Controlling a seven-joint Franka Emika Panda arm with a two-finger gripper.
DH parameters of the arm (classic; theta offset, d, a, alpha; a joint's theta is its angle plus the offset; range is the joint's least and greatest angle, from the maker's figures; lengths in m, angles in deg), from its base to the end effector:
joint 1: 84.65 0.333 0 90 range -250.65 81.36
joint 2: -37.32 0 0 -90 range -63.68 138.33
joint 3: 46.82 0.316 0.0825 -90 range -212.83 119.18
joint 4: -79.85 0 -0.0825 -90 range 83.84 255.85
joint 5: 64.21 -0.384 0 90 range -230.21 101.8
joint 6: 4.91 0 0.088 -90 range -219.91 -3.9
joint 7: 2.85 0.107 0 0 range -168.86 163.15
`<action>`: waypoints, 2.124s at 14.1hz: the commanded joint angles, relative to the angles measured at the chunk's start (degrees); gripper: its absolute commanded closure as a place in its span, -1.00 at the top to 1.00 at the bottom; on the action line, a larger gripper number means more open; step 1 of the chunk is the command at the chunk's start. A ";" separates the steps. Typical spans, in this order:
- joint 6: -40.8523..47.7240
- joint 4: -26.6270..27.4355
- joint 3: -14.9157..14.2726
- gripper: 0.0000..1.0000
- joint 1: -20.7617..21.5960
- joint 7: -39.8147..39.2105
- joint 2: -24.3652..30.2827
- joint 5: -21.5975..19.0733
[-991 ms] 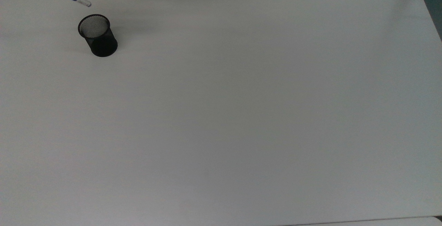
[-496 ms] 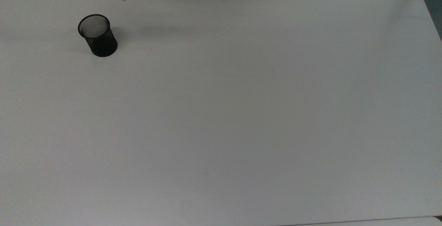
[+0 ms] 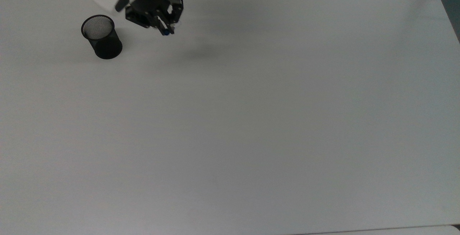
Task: Remove the marker
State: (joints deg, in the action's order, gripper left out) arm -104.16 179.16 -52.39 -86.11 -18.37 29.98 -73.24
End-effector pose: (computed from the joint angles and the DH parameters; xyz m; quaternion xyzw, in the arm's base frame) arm 0.5851 -0.0553 0.4887 -0.9939 -0.0561 0.0489 0.0817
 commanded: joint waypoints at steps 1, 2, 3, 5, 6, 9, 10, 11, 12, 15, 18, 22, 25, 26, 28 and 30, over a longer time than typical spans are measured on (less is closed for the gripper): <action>-5.05 0.61 -0.41 -0.88 4.70 5.83 -5.38 -0.63; -7.25 0.88 -0.41 -0.88 5.58 6.98 -6.70 -0.46; -9.53 1.05 -0.41 -0.88 6.55 8.38 -8.02 -0.19; -13.67 1.06 -0.41 -0.88 7.96 11.20 -10.49 0.16; -15.08 1.14 -0.32 -0.88 8.49 11.73 -11.63 0.25; -19.65 1.67 0.55 -0.88 9.19 14.01 -14.18 2.52; -22.45 2.37 2.39 -0.88 9.11 16.46 -15.23 4.97; -24.74 2.90 3.53 -0.86 9.19 19.09 -16.29 7.95; -25.54 2.90 3.98 -0.86 9.19 20.60 -16.73 9.37; -25.38 2.90 4.16 -0.52 9.11 21.23 -16.56 10.00; -24.15 2.55 4.16 0.27 8.67 21.32 -15.16 9.92; -17.92 2.37 4.16 0.98 7.09 21.32 -8.49 9.92; -12.65 0.19 4.25 1.00 5.16 20.97 -4.09 10.00; -10.80 -0.95 4.25 1.00 4.11 20.88 -2.69 10.00; -7.72 -1.76 4.25 1.00 2.52 20.70 1.08 10.00; -4.30 -1.76 4.25 1.00 -0.46 21.05 6.27 9.74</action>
State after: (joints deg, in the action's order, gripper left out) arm -112.89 176.70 -48.48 -83.57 1.86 29.93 -64.07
